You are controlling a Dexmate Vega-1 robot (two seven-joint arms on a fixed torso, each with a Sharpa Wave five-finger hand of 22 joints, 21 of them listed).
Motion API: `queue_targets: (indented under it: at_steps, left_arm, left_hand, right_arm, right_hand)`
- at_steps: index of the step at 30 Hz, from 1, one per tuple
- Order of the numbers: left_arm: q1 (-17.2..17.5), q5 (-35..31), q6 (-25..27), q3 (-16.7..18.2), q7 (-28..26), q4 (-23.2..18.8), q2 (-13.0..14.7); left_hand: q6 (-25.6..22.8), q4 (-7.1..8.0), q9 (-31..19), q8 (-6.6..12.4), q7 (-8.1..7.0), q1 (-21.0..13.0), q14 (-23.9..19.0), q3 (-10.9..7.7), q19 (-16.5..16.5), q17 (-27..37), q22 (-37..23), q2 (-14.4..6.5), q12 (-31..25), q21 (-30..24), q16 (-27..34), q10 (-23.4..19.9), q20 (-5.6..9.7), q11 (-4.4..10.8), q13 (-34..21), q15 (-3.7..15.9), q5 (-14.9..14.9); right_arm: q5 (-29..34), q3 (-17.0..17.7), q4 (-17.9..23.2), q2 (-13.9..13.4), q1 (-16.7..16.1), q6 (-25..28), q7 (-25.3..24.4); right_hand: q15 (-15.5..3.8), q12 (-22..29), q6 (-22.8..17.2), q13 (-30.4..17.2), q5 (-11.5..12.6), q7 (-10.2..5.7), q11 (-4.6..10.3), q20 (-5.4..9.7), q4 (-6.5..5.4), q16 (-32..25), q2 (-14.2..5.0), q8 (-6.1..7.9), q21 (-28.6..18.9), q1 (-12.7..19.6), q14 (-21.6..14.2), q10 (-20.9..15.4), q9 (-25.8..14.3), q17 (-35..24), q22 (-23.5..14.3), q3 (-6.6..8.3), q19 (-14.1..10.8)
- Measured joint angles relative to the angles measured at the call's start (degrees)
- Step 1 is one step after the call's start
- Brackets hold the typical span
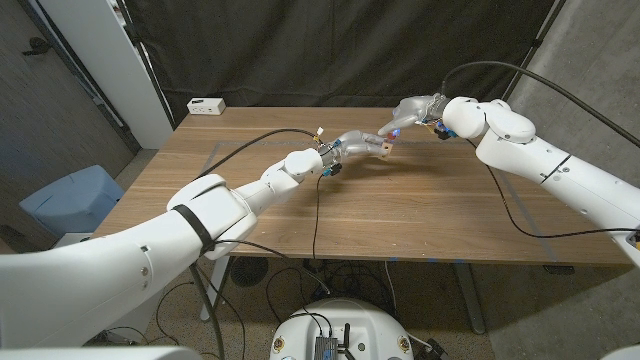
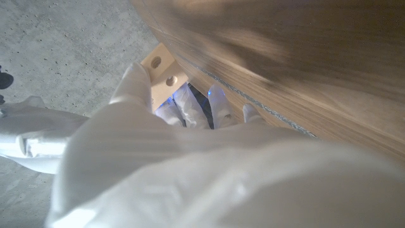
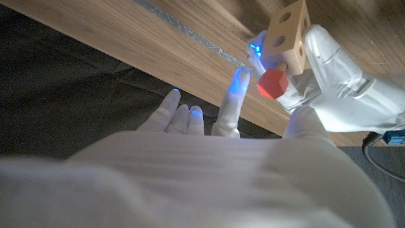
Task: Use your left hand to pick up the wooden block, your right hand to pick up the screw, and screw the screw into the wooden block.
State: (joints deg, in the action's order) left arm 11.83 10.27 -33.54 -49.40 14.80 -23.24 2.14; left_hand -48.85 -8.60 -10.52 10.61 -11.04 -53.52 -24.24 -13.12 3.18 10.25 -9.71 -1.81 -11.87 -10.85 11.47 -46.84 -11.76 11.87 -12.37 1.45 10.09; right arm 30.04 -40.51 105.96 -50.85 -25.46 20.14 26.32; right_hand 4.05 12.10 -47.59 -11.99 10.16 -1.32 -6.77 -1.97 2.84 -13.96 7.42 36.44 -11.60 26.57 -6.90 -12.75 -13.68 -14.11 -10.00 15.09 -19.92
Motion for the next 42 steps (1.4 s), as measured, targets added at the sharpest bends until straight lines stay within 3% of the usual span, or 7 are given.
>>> queue_targets:
  at_steps: [8, 16, 24, 35, 42]
  left_arm:
    - [0.05, -0.09, -0.04, 0.14, 0.21, -0.04, 0.03]
    - [-0.23, -0.09, 0.27, 0.17, 0.36, 0.42, -0.05]
    - [-0.67, -0.02, 1.32, 0.11, 0.37, 0.92, -0.24]
    - [-1.16, 0.26, 2.57, -0.28, 0.2, 1.38, -0.47]
    - [-1.44, 0.37, 3.12, -0.57, -0.07, 1.56, -0.54]
  left_hand:
    - [0.0, 0.0, -0.02, 0.0, 0.0, 0.0, 0.0, 0.0, 0.0, 0.0, 0.0, 0.0, 0.0, 0.0, 0.0, 0.0, 0.0, 0.0, 0.0, 0.0, 0.0]
    - [0.02, -0.02, -0.02, -0.03, -0.01, 0.0, 0.0, 0.02, 0.0, 0.0, 0.0, 0.0, 0.0, 0.0, 0.0, 0.0, 0.0, 0.0, 0.0, 0.0, 0.0]
    - [0.02, 0.13, -0.01, -0.06, -0.02, 0.0, 0.0, -0.13, 0.0, 0.0, 0.0, 0.0, 0.0, 0.0, 0.0, 0.0, 0.0, 0.0, 0.0, 0.0, 0.0]
    - [0.03, 0.13, 0.01, -0.12, -0.02, 0.0, 0.0, -0.13, 0.0, 0.0, 0.0, 0.0, 0.0, 0.0, 0.0, 0.0, 0.0, 0.0, 0.0, 0.0, 0.0]
    - [0.04, 0.13, 0.01, 0.0, -0.03, 0.0, 0.0, -0.13, 0.0, 0.0, 0.0, 0.0, 0.0, 0.0, 0.0, 0.0, 0.0, 0.0, 0.0, 0.0, 0.0]
  right_arm:
    - [0.18, 0.08, 0.37, -0.13, 0.03, 0.23, 1.18]
    - [-1.61, 1.16, 0.86, -0.59, -0.06, 0.13, 1.97]
    - [-3.07, 1.61, 1.32, -1.13, 0.13, -0.46, 3.49]
    - [-4.46, 1.37, 0.93, -1.32, 1.23, -1.86, 5.57]
    - [-4.81, 1.06, 0.27, -1.12, 1.71, -2.54, 6.02]
  right_hand:
    - [1.4, -0.89, 6.67, 0.0, 0.24, 1.09, -0.79, -0.82, 0.26, 1.06, 0.18, -2.1, 0.59, -0.86, 1.41, 2.88, -0.58, 0.28, 0.0, -0.67, 2.24]
    - [2.61, -1.3, 12.49, -0.15, 1.02, 1.91, -1.33, -1.56, 2.4, 1.9, -2.02, -4.62, 0.81, 1.52, 3.06, 5.56, -0.15, 0.55, 0.0, 1.48, 4.42]
    - [3.19, -1.52, 16.68, -0.15, 1.55, 2.5, -1.61, -1.83, 4.2, 2.48, -2.01, -6.74, 0.81, 3.62, 4.92, 8.18, 0.38, 0.81, 0.0, 2.8, 5.92]
    - [3.71, -1.52, 19.83, -0.42, 1.99, 3.01, -2.03, -2.04, 5.54, 2.56, -2.46, -8.53, 0.81, 5.88, 6.22, 10.42, 0.9, 0.81, 0.01, 4.14, 7.37]
    - [3.59, -1.52, 20.48, -0.41, 2.37, 2.33, -1.71, -2.14, 6.33, 2.56, -2.83, -8.53, 0.81, 7.29, 6.34, 10.73, 0.91, 0.81, 0.01, 4.93, 7.46]
